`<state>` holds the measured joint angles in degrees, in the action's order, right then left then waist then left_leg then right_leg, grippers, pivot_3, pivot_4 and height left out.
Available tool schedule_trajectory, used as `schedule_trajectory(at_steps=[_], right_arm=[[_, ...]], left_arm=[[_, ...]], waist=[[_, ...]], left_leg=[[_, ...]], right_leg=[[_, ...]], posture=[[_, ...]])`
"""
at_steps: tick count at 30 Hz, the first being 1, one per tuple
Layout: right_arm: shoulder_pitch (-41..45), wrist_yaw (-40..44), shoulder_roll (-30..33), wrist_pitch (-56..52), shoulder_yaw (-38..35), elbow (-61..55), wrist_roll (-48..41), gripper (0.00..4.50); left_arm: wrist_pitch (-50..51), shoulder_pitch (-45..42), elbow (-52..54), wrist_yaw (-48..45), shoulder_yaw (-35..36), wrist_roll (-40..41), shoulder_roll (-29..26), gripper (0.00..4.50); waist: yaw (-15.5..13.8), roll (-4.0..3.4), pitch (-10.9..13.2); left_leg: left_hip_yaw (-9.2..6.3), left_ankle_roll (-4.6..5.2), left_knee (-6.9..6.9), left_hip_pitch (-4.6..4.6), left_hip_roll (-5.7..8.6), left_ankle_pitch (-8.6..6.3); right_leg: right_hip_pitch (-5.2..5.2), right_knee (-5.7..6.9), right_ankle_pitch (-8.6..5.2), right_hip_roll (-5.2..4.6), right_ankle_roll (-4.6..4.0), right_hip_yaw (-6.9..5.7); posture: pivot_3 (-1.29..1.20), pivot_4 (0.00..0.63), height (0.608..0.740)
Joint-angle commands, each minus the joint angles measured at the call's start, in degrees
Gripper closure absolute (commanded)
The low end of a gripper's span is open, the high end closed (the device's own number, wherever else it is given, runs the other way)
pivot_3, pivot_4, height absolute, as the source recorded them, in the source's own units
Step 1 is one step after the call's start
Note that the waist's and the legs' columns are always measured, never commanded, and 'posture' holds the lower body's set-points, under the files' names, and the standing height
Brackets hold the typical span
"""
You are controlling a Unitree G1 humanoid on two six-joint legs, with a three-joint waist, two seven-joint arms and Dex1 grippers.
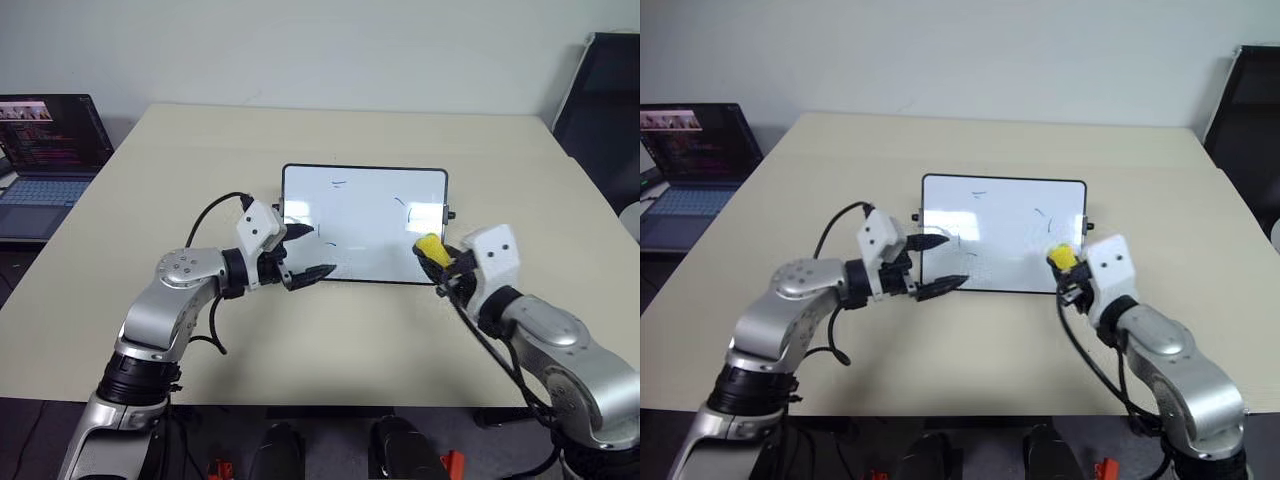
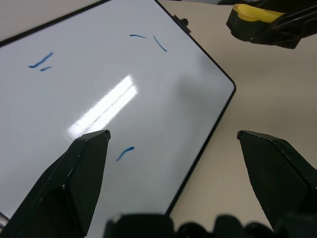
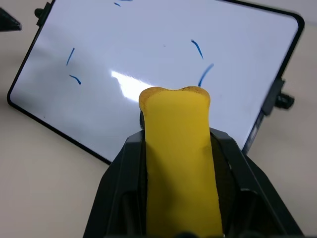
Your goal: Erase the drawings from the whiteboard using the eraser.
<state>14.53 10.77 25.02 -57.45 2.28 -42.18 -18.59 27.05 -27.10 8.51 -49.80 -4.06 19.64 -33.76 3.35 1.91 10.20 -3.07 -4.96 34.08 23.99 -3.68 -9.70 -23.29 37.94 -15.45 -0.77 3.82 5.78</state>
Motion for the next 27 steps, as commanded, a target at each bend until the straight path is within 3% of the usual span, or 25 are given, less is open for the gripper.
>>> schedule_trajectory(at_steps=[1,7,13,18,27], right_arm=[[4.8,-0.6,-0.1,4.9,5.1,4.9,4.8,3.18],[17.8,-1.0,-2.0,14.1,9.7,23.8,12.9,3.18],[23.4,-0.3,-3.4,20.1,9.6,34.7,17.0,3.18],[23.4,1.5,-3.5,20.9,10.2,37.3,19.1,3.18],[12.9,5.6,-2.5,7.9,5.8,28.6,14.9,3.18]], left_arm=[[-1.2,-2.6,-0.2,0.9,1.1,-0.3,0.7,0.00],[-2.5,-5.4,-2.2,0.8,0.7,-0.4,2.4,0.00],[-2.3,-6.1,-1.1,-2.0,-0.4,0.7,3.0,0.00],[-2.6,-6.3,-1.5,-2.5,-0.3,0.4,3.2,0.00],[-2.6,-6.5,-1.7,-4.2,-0.7,0.3,3.1,0.00]], waist=[[0.0,0.00,0.0],[0.0,-0.01,0.0],[-0.1,-0.01,0.0],[-0.1,-0.01,0.0],[-0.3,0.04,0.0]], left_leg=[[0.00,0.00,0.01,0.01,0.00,0.00],[0.02,0.00,-0.01,0.13,0.01,0.00],[-0.03,0.00,-0.11,0.17,-0.01,0.00],[-0.05,0.00,-0.09,0.34,-0.01,0.00],[-0.10,0.01,0.09,0.24,0.00,0.00]], right_leg=[[0.00,0.00,0.01,0.00,-0.01,-0.01],[-0.07,-0.06,0.09,0.00,0.16,-0.01],[-0.10,-0.05,0.18,0.03,0.33,-0.07],[-0.23,-0.02,0.23,0.02,0.25,-0.09],[-0.08,0.05,0.17,0.02,0.39,-0.11]], posture=[[0.00,0.150,0.740],[0.00,0.150,0.740],[0.00,0.150,0.740],[0.00,0.150,0.740],[0.00,0.150,0.740]])
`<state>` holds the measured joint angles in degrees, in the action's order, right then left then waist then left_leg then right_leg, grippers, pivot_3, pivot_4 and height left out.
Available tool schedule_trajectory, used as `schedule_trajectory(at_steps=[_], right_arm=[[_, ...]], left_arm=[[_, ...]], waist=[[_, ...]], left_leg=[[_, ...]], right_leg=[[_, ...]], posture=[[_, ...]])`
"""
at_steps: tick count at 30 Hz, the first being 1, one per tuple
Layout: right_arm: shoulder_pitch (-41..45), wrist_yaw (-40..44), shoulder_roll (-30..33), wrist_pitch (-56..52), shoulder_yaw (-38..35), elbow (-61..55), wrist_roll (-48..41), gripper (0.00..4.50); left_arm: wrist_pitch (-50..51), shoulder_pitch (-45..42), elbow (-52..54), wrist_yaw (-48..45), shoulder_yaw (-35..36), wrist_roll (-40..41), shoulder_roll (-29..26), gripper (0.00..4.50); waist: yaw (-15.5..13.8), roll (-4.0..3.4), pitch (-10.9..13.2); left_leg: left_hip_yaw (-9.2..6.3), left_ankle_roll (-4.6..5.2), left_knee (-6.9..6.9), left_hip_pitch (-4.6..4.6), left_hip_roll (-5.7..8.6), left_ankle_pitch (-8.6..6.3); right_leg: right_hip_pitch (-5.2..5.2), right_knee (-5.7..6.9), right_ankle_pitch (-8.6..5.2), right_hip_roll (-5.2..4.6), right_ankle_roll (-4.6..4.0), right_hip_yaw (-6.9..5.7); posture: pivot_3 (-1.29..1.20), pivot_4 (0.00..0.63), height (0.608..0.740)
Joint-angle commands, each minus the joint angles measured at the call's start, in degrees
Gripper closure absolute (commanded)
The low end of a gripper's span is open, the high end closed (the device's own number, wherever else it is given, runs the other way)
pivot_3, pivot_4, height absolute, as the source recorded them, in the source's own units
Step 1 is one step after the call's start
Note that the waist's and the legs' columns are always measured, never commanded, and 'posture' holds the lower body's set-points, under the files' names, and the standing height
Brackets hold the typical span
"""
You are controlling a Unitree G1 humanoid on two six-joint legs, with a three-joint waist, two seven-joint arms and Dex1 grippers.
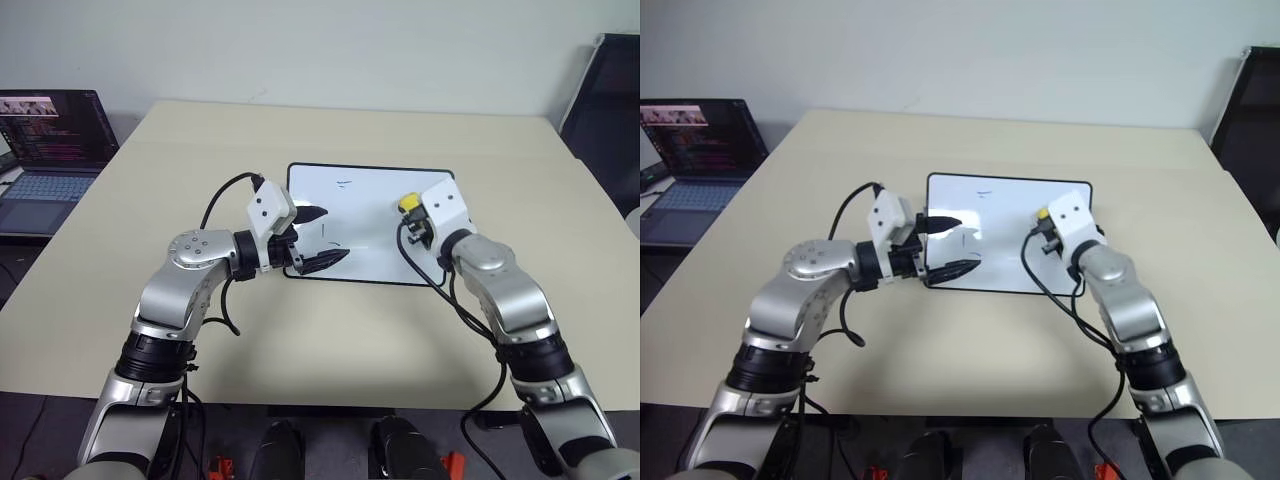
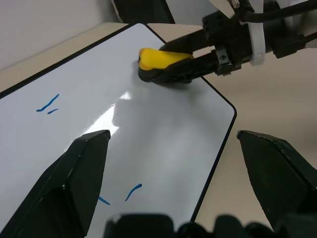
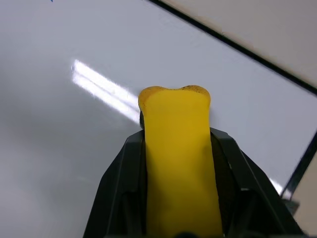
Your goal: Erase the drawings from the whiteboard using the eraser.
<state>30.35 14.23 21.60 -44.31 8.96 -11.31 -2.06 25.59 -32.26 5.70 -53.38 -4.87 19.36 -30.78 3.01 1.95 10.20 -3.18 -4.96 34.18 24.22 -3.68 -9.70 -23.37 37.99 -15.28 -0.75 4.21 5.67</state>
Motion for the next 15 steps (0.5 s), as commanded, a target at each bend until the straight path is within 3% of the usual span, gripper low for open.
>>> schedule_trajectory(at_steps=[1,8,15], right_arm=[[-3.5,2.5,0.9,-6.3,-0.9,-3.1,-1.9,3.18],[2.2,0.5,0.3,-3.2,-1.0,-0.2,1.4,3.18],[6.8,-0.2,-0.4,1.4,-0.6,6.2,3.4,3.18]], left_arm=[[-1.2,-1.4,1.0,-0.7,0.1,0.6,0.2,0.00],[-1.0,-1.3,0.9,-1.1,0.1,0.4,0.2,0.00],[-0.4,-0.2,1.7,-0.9,0.3,0.5,0.0,0.00]], waist=[[0.1,0.00,0.0],[0.7,-0.01,0.0],[0.6,-0.01,0.0]], left_leg=[[0.00,0.00,0.03,-0.06,0.00,0.00],[0.04,0.15,0.13,-0.28,0.00,0.11],[0.04,0.21,0.06,-0.17,0.00,0.15]], right_leg=[[0.05,0.00,0.00,0.00,-0.01,0.01],[0.15,0.06,0.08,0.03,-0.45,0.10],[0.10,-0.02,0.19,0.04,-0.19,0.10]], posture=[[0.00,0.150,0.740],[0.00,0.150,0.740],[0.00,0.150,0.740]])
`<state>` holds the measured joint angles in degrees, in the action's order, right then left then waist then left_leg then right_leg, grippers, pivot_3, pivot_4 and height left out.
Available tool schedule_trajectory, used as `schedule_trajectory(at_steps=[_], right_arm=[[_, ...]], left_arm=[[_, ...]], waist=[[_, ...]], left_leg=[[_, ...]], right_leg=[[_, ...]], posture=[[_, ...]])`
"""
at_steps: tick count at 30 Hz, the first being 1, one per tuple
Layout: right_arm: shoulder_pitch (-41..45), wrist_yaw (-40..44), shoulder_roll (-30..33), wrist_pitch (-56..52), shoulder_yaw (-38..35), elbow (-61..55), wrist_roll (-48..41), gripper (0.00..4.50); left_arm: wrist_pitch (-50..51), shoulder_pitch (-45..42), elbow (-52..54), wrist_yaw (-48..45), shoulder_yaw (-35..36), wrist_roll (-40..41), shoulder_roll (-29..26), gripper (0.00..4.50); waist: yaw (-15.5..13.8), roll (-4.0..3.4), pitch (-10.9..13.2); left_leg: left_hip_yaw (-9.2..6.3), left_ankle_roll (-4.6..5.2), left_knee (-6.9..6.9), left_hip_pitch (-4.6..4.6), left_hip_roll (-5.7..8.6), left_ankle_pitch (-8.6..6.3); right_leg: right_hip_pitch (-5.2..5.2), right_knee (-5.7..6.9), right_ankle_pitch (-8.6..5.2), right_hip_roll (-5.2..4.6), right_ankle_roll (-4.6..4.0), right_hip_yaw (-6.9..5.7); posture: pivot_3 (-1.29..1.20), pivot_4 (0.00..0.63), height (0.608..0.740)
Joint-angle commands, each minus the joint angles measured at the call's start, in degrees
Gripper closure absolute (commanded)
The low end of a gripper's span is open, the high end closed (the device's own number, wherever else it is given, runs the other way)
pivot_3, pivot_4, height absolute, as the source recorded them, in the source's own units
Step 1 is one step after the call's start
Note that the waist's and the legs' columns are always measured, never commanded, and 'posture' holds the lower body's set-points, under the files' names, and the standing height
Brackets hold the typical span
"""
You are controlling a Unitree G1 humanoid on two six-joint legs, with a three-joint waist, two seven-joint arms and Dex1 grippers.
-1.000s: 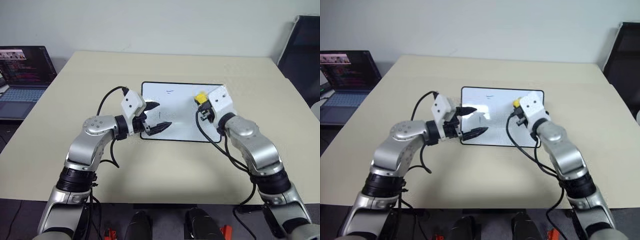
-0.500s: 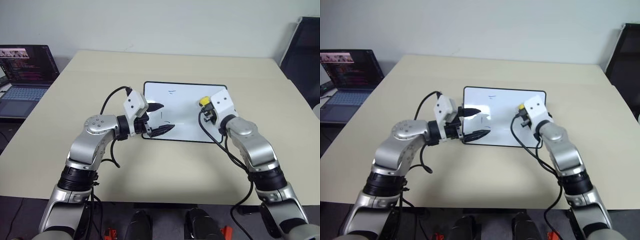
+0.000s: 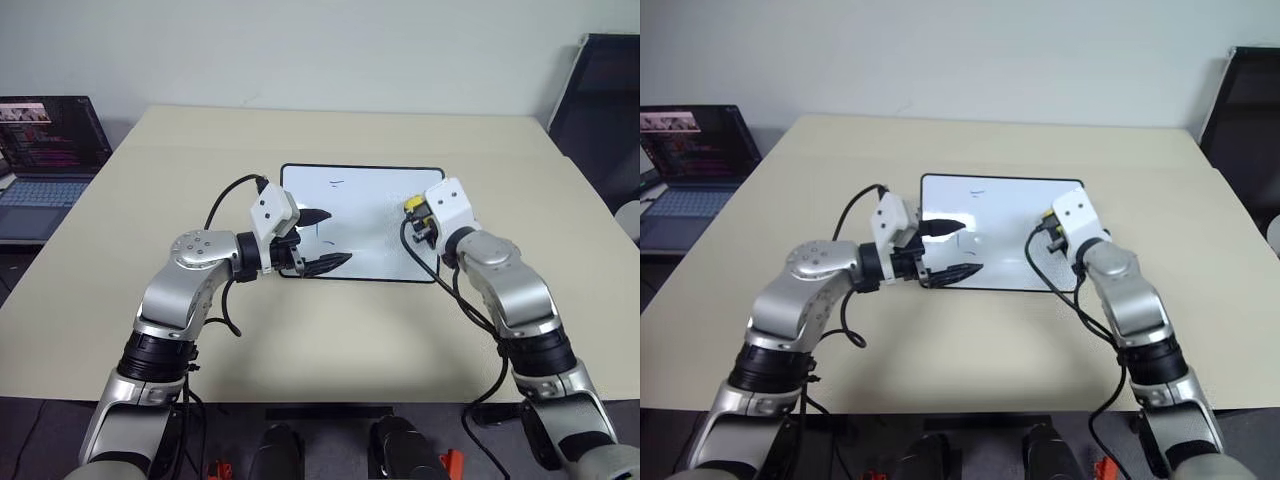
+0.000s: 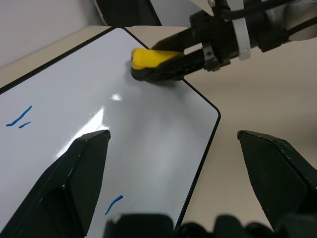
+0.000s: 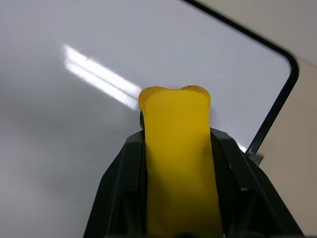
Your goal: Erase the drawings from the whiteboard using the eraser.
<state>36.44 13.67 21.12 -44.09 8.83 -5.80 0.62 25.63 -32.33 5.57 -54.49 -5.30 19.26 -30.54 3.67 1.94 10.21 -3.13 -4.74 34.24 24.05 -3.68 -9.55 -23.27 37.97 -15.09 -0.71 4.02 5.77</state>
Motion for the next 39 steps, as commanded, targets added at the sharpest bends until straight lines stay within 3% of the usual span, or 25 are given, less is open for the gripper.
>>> schedule_trajectory(at_steps=[1,11,18,22,29,39], right_arm=[[0.1,1.4,0.6,0.4,-0.1,0.4,0.6,3.18],[-9.9,7.7,3.6,-5.3,2.2,-10.9,-0.3,3.18],[-10.2,5.0,0.5,4.5,-3.1,-12.7,-1.3,3.18],[-15.0,9.6,0.4,5.8,-3.8,-19.7,-5.9,3.18],[-24.9,14.3,1.1,5.0,-6.1,-28.6,-13.9,3.18],[-26.9,14.8,1.0,9.2,-4.7,-27.1,-14.2,3.18]], left_arm=[[-0.3,0.2,1.9,0.6,1.0,0.6,-0.3,0.00],[0.6,2.7,1.6,2.9,3.6,0.8,-1.8,0.00],[-0.3,4.7,0.6,10.1,8.3,-0.6,-1.4,0.00],[2.3,9.7,3.1,14.0,13.8,1.9,-1.2,0.00],[3.9,21.4,10.7,11.4,17.2,5.2,-5.2,0.00],[5.2,25.7,15.6,15.8,18.3,6.6,-4.3,0.00]], waist=[[0.0,0.00,0.0],[-0.1,0.01,0.0],[0.0,0.00,0.0],[-0.1,0.00,0.0],[-0.4,0.00,0.0],[-0.4,0.03,0.0]], left_leg=[[0.00,0.00,-0.06,0.02,0.00,0.00],[-0.01,0.00,-0.11,-0.08,-0.01,0.00],[0.01,0.00,0.01,-0.06,-0.01,0.01],[-0.01,-0.01,-0.23,-0.01,-0.02,-0.01],[-0.03,-0.26,-0.30,0.12,-0.03,-0.20],[0.03,-0.26,-0.13,-0.10,-0.01,-0.17]], right_leg=[[-0.01,-0.03,0.00,0.00,0.07,0.00],[-0.01,0.02,-0.13,0.00,-0.19,0.00],[-0.02,0.02,-0.08,0.01,-0.24,0.03],[-0.06,-0.03,-0.06,0.01,0.12,0.00],[-0.17,-0.02,-0.34,-0.03,0.06,-0.08],[-0.02,-0.02,-0.44,-0.09,-0.37,-0.01]], posture=[[0.00,0.150,0.740],[0.00,0.150,0.740],[0.00,0.150,0.740],[0.00,0.150,0.740],[0.00,0.150,0.740],[0.00,0.150,0.740]])
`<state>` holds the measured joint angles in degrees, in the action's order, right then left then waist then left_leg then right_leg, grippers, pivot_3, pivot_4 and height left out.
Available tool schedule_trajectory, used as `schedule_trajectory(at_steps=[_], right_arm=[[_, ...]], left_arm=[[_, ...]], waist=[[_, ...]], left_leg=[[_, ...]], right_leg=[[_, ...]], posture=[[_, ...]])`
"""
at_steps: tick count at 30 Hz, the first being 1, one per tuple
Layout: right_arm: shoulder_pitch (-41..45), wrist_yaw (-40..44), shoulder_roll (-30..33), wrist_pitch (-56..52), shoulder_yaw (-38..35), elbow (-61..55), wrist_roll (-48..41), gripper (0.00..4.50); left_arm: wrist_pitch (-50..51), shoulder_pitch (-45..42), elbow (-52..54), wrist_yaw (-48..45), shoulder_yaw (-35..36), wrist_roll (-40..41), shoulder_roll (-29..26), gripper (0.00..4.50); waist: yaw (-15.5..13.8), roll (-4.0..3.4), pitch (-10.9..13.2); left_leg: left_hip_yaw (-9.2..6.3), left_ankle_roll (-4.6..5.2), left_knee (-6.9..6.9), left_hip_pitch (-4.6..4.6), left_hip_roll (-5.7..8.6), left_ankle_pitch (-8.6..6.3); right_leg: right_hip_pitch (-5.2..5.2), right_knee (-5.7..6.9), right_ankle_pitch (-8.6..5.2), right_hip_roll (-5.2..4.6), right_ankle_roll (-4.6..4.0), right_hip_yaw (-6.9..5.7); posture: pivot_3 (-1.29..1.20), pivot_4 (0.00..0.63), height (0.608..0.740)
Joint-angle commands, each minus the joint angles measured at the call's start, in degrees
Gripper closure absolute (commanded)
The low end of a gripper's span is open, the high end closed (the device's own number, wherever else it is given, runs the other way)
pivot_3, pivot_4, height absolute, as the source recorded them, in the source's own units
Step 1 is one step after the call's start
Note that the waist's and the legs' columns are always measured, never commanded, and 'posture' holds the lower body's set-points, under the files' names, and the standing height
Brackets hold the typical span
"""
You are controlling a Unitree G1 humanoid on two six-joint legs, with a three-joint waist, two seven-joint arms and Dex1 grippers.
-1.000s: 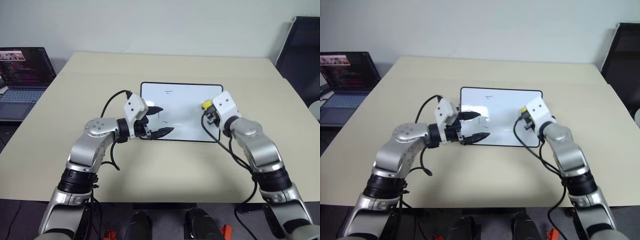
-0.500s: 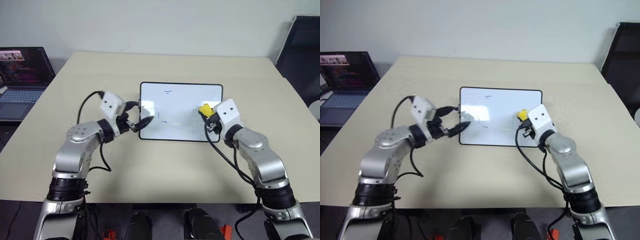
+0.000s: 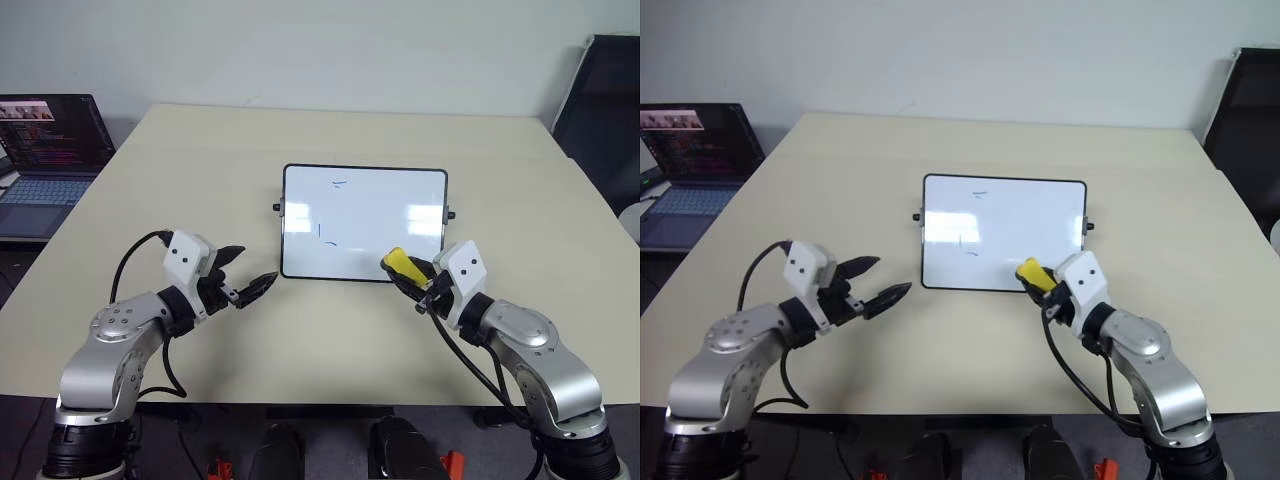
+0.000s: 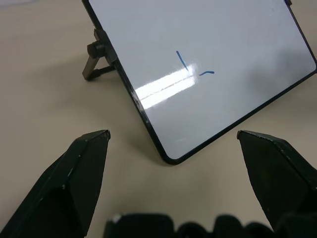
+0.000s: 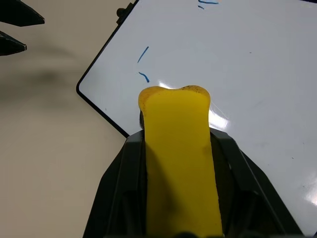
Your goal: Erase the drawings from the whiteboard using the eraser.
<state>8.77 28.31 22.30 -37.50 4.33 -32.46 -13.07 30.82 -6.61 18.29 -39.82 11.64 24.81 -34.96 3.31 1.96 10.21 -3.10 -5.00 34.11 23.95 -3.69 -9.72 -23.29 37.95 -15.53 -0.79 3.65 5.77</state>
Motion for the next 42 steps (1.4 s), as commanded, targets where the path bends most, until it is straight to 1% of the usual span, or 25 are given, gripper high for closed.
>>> schedule_trajectory(at_steps=[1,8,12,17,20,25,28,34,42], right_arm=[[1.0,0.2,-0.3,3.0,0.1,-0.1,-0.4,3.18],[4.1,-1.0,-0.8,2.8,2.5,1.7,1.1,3.18],[8.3,-2.6,-1.9,3.1,4.7,3.7,3.0,3.18],[16.0,-4.2,-5.2,1.9,5.9,7.9,3.6,3.18],[19.5,-5.7,-7.1,1.9,5.5,10.3,3.8,3.18],[26.3,-8.8,-10.5,3.1,5.8,18.3,6.0,3.18],[30.8,-10.3,-12.3,1.9,5.0,24.4,6.7,3.18],[38.6,-10.3,-12.5,4.1,6.9,36.6,10.4,3.18],[44.4,-10.5,-14.1,9.9,7.9,48.1,13.7,3.18]], left_arm=[[0.1,-0.1,3.1,1.4,1.3,1.1,0.2,0.00],[1.6,-2.1,4.6,3.8,1.0,2.0,0.4,0.00],[3.9,-5.5,5.3,5.4,0.9,2.7,-0.2,0.00],[4.7,-9.4,3.9,6.0,0.5,2.9,-0.2,0.00],[4.6,-10.8,3.0,5.8,0.2,2.6,-0.1,0.00],[4.2,-14.2,-0.4,6.6,-0.9,0.7,0.1,0.00],[4.4,-16.4,-2.5,6.6,-1.4,0.4,0.1,0.00],[2.5,-21.5,-8.1,5.5,-3.7,-1.5,0.1,0.00],[0.8,-21.4,-9.5,3.2,-5.0,-2.0,0.3,0.00]], waist=[[0.0,0.00,0.0],[0.0,0.00,0.0],[0.0,0.01,0.0],[0.0,0.01,0.0],[0.0,0.01,0.0],[0.0,0.00,0.0],[0.0,0.00,0.0],[0.0,-0.01,0.0],[0.1,-0.03,0.0]], left_leg=[[0.00,0.00,0.00,0.00,0.00,0.00],[-0.01,-0.01,-0.15,0.06,-0.01,-0.02],[-0.01,-0.01,-0.11,0.04,-0.01,-0.01],[-0.01,-0.01,-0.06,0.03,-0.01,-0.01],[-0.01,-0.01,-0.09,0.05,-0.01,-0.01],[-0.05,-0.01,-0.14,0.07,-0.02,-0.01],[-0.04,0.00,-0.12,0.07,-0.02,-0.01],[-0.05,0.00,-0.14,0.09,-0.02,-0.01],[-0.06,0.00,-0.16,0.30,-0.02,-0.02]], right_leg=[[0.00,0.00,0.00,0.00,0.00,0.00],[-0.03,-0.01,-0.06,0.03,0.07,-0.04],[-0.04,0.02,-0.05,0.04,0.07,-0.03],[-0.02,0.02,0.00,0.05,0.07,-0.02],[-0.02,0.01,0.10,0.06,0.27,-0.03],[-0.04,0.02,0.13,0.07,0.36,-0.07],[-0.04,0.03,0.15,0.07,0.37,-0.06],[-0.06,0.04,0.17,0.09,0.40,-0.07],[-0.26,0.07,0.29,0.09,0.21,-0.09]], posture=[[0.00,0.150,0.740],[0.00,0.150,0.740],[0.00,0.150,0.740],[0.00,0.150,0.740],[0.00,0.150,0.740],[0.00,0.150,0.740],[0.00,0.150,0.740],[0.00,0.150,0.740],[0.00,0.150,0.740]])
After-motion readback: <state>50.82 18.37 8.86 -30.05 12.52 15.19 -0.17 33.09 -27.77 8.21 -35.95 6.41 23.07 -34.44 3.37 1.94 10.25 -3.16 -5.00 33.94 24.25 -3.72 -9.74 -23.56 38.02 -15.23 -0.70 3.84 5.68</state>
